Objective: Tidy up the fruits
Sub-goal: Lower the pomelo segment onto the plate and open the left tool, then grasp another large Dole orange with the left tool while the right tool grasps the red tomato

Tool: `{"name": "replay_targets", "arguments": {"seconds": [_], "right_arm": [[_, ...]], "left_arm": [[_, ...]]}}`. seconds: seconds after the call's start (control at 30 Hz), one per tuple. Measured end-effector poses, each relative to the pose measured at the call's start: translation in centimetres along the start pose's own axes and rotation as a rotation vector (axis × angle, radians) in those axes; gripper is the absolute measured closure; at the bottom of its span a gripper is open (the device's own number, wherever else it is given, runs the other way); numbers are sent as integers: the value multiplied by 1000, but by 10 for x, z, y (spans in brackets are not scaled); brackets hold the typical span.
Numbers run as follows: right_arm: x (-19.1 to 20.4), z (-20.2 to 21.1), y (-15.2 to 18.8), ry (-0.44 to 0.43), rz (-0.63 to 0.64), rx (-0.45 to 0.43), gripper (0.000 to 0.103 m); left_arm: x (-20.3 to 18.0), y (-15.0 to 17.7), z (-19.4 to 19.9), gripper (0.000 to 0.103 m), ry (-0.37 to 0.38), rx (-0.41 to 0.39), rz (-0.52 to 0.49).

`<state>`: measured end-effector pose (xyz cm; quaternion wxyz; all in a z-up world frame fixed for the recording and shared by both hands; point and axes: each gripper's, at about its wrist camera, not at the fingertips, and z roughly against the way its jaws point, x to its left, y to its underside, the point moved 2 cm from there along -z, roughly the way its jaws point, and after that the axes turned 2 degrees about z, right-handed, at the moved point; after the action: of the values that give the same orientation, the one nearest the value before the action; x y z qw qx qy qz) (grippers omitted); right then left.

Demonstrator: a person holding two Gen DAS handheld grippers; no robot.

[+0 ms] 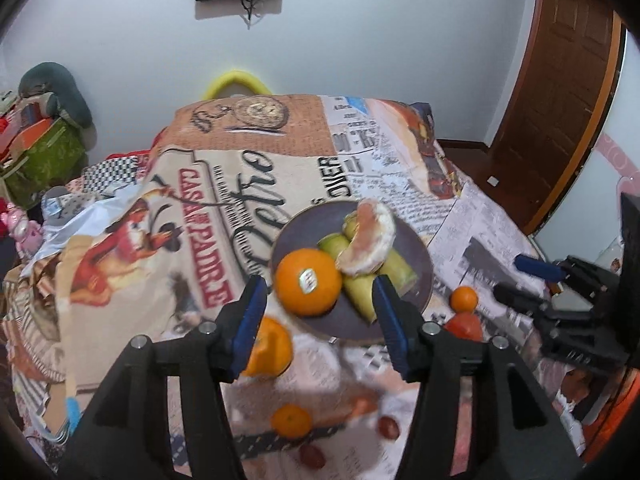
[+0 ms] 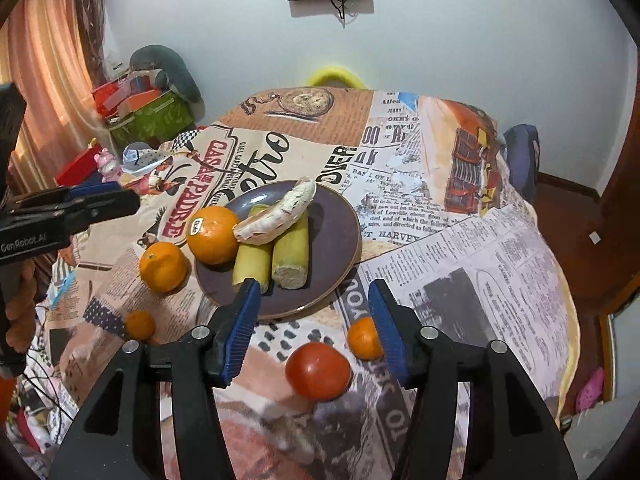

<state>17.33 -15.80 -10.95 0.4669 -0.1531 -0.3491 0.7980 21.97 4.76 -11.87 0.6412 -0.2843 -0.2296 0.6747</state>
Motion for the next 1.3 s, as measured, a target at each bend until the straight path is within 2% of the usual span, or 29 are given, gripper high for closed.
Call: {"name": "replay_targets", "arguments": {"seconds": [0.27, 0.4, 0.63, 1.03, 1.2, 1.3], "right_arm": [[7, 3, 14, 39, 22, 31, 44], [7, -3, 26, 52, 14, 64, 43], [4, -22, 54, 43, -25, 133, 43], [0, -58, 66, 21, -56, 210, 43], [4, -67, 67, 1, -55, 221, 43], [4, -66, 67, 28, -39, 204, 53]], "left_arm": [[30, 42, 10, 43, -15, 55, 70], [41, 62, -3, 42, -18, 110, 104], [49, 85, -35, 42, -41, 192, 104], [55, 82, -68, 41, -1, 229, 130], [54, 76, -81, 35, -3, 231, 119], [55, 73, -92, 32, -6, 241, 125]]}}
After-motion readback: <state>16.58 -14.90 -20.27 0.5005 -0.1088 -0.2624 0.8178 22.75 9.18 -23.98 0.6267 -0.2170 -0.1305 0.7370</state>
